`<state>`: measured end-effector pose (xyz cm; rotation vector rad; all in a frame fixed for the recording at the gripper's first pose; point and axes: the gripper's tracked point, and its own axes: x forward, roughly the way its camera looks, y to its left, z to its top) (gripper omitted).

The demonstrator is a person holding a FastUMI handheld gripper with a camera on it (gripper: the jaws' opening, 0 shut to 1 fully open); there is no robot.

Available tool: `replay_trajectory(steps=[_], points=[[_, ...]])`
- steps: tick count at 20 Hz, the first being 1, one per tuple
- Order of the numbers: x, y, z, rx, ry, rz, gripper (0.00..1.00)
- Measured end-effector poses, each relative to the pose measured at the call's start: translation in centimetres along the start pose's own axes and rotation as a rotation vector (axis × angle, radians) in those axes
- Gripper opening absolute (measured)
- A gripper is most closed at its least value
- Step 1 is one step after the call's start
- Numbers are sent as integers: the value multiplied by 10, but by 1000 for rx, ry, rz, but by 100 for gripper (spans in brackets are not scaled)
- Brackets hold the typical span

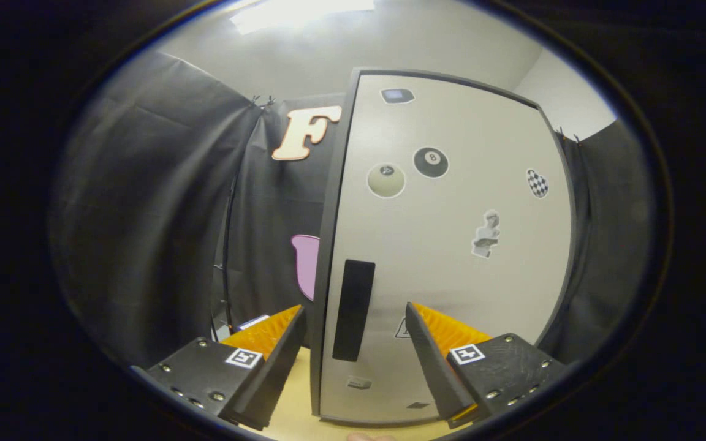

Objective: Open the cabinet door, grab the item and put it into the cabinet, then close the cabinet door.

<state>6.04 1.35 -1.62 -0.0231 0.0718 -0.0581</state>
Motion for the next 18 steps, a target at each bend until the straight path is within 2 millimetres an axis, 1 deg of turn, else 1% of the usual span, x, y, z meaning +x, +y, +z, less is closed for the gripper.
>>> replay_trajectory(steps=[4, 5, 8, 14, 18], points=[[22, 6, -14, -7, 44, -26, 95], [26, 9, -17, -7, 49, -27, 95], [38, 9, -21, -23, 56, -51, 95], [53, 7, -29, -19, 72, -84, 95], [55, 7, -28, -33, 57, -107, 95]])
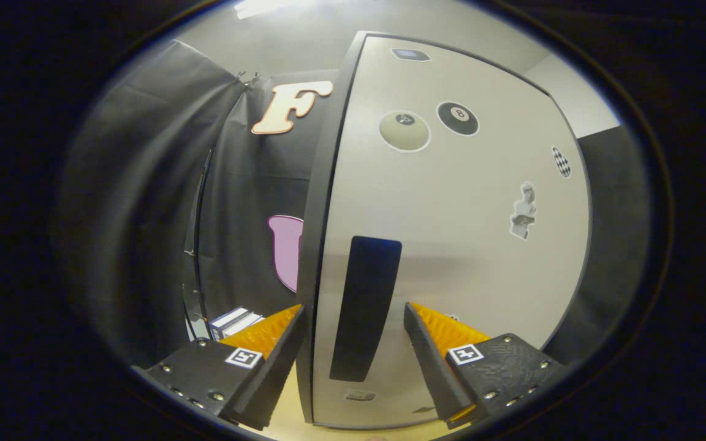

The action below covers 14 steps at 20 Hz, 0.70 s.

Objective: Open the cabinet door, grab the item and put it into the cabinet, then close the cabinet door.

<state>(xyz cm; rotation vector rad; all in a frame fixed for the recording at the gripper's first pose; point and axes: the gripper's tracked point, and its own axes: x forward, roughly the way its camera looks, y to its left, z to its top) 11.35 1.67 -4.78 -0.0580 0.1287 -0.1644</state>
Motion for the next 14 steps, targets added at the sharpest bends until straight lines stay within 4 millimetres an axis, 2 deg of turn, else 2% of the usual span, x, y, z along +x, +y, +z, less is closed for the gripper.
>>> replay_trajectory(steps=[7, 8, 9, 10, 13, 14], points=[[-1, -1, -1, 13, 0, 4, 93], [-2, -12, -1, -2, 2, -28, 79], [5, -11, -2, 15, -3, -42, 65], [2, -9, -3, 11, 5, -39, 51], [-1, -5, -4, 22, 15, -35, 51], [0, -4, -1, 40, 13, -35, 30]])
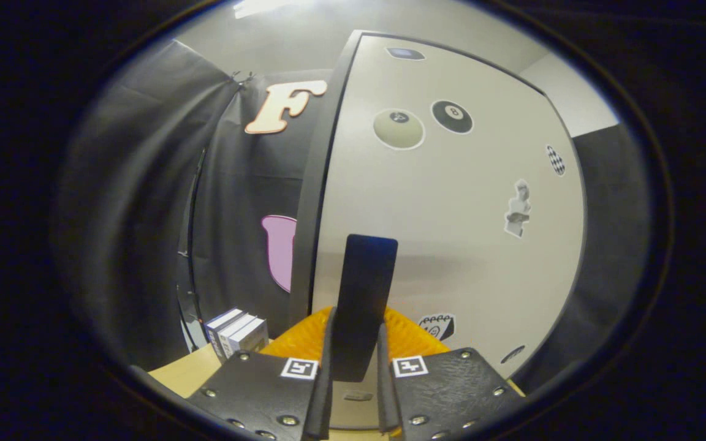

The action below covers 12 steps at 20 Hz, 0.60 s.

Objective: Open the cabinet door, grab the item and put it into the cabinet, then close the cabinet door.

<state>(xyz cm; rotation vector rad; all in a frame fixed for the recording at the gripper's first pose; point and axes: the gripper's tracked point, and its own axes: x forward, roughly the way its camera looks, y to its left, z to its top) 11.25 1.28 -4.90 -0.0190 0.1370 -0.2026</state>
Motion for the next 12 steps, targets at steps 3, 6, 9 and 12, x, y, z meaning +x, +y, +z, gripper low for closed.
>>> replay_trajectory(steps=[3, 6, 9, 12], points=[[1, 0, -2, 19, 16, 4, 24], [4, -1, -2, 35, 20, 14, 16], [0, 0, -3, 21, 28, 24, 15], [-2, 0, -4, 23, 35, 36, 16]])
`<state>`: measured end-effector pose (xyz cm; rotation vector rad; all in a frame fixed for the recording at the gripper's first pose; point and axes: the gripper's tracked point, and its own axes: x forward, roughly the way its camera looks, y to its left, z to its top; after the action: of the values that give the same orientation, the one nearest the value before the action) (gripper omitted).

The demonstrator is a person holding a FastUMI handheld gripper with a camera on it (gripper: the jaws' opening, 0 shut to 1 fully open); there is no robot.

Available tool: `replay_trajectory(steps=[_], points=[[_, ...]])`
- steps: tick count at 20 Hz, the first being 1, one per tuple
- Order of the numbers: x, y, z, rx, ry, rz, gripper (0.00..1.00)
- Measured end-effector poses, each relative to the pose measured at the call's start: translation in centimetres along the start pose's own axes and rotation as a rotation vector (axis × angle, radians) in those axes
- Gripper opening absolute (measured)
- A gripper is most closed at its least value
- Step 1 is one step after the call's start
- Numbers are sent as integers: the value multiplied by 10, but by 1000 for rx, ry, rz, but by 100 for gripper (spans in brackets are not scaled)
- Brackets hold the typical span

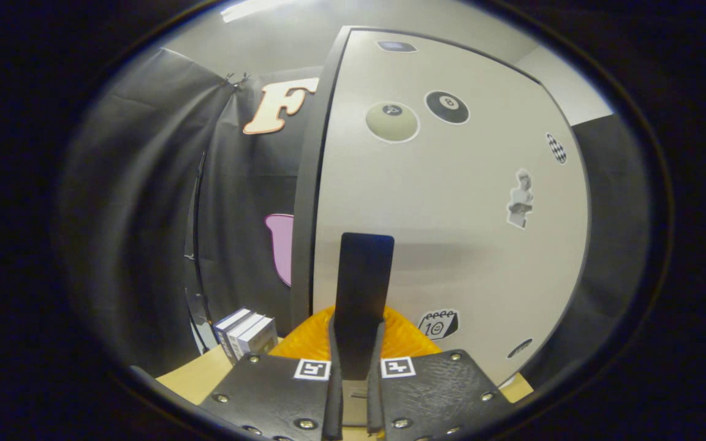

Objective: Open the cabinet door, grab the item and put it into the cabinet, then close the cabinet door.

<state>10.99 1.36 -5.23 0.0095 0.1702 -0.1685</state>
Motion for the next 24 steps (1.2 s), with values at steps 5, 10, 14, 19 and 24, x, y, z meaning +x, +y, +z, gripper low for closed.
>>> replay_trajectory(steps=[5, 10, 14, 19, 24], points=[[-9, 0, 0, -17, 5, 23, 16], [-24, -2, 1, -26, 2, 45, 16], [-28, -2, 0, -17, 12, 61, 16], [-39, -6, -1, -18, 11, 76, 16], [-55, -14, 0, -12, 17, 100, 16]])
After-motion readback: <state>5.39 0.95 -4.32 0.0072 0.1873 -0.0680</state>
